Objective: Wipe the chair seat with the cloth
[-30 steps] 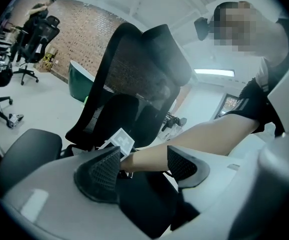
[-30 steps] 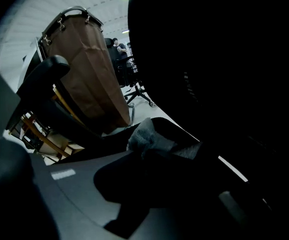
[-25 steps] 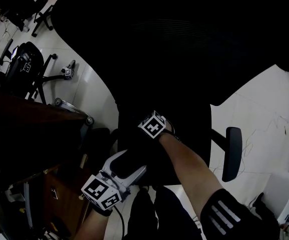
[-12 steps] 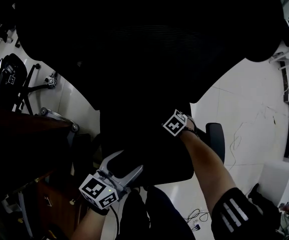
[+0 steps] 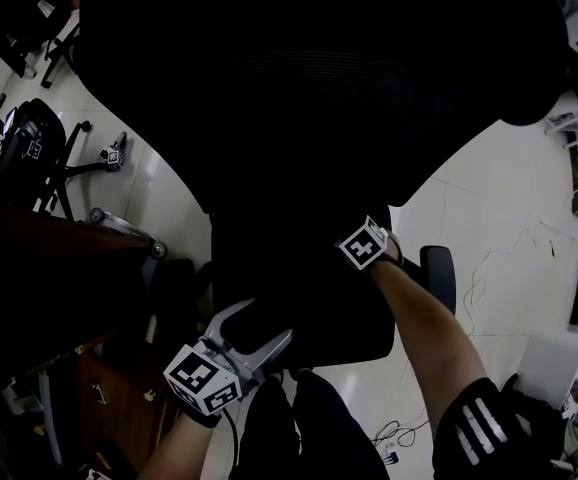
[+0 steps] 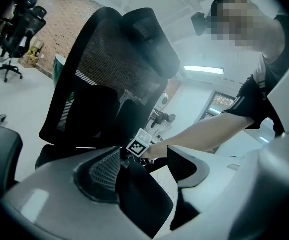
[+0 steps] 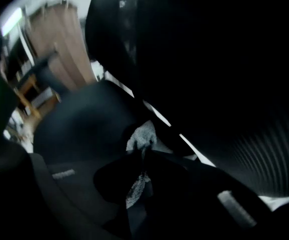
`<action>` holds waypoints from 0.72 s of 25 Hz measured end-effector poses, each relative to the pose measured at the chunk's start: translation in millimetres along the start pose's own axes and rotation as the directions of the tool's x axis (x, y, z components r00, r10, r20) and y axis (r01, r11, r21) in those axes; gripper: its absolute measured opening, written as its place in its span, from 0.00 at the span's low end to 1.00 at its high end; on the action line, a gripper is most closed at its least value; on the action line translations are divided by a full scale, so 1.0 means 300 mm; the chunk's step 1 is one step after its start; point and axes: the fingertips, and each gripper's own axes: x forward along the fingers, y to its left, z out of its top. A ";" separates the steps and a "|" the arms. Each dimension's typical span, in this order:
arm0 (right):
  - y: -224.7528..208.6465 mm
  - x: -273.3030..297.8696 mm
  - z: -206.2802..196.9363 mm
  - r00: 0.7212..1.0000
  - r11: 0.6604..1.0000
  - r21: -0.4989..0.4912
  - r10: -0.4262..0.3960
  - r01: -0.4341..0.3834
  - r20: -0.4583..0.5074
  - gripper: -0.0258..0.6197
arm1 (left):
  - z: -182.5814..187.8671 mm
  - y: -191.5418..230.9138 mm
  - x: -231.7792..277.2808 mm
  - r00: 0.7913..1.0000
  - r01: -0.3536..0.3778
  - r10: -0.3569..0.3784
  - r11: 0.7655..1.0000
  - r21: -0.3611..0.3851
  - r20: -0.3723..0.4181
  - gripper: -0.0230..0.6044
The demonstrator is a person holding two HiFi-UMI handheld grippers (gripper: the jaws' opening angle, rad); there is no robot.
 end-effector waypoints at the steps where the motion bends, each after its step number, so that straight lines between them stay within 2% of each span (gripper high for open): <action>1: 0.056 -0.008 0.056 0.998 0.998 0.034 0.046 -0.047 0.052 0.10 | -0.002 0.008 -0.019 1.000 -0.010 0.010 1.000 -0.002 0.001 0.54; 3: 0.187 -0.009 0.172 0.983 0.991 0.029 0.127 -0.132 0.133 0.10 | -0.014 0.026 -0.058 0.999 -0.036 0.036 0.999 -0.006 0.000 0.54; 5: 0.323 0.011 0.260 0.968 0.982 -0.014 0.189 -0.190 0.164 0.10 | -0.028 0.047 -0.097 0.998 -0.065 0.065 0.998 -0.013 0.000 0.54; 8: 0.509 0.060 0.343 0.951 0.968 -0.060 0.252 -0.245 0.181 0.10 | -0.051 0.076 -0.156 0.995 -0.103 0.103 0.994 -0.025 0.003 0.54; 11: 0.656 0.124 0.352 0.938 0.951 -0.094 0.307 -0.295 0.161 0.10 | -0.085 0.094 -0.193 0.993 -0.121 0.121 0.992 -0.035 -0.001 0.54; 14: 0.699 0.188 0.293 0.944 0.949 -0.118 0.306 -0.293 0.121 0.10 | -0.109 0.099 -0.207 0.992 -0.123 0.123 0.991 -0.044 -0.004 0.54; 18: 0.635 0.184 0.200 0.960 0.961 -0.093 0.267 -0.259 0.086 0.10 | -0.118 0.087 -0.205 0.994 -0.111 0.111 0.992 -0.057 0.000 0.54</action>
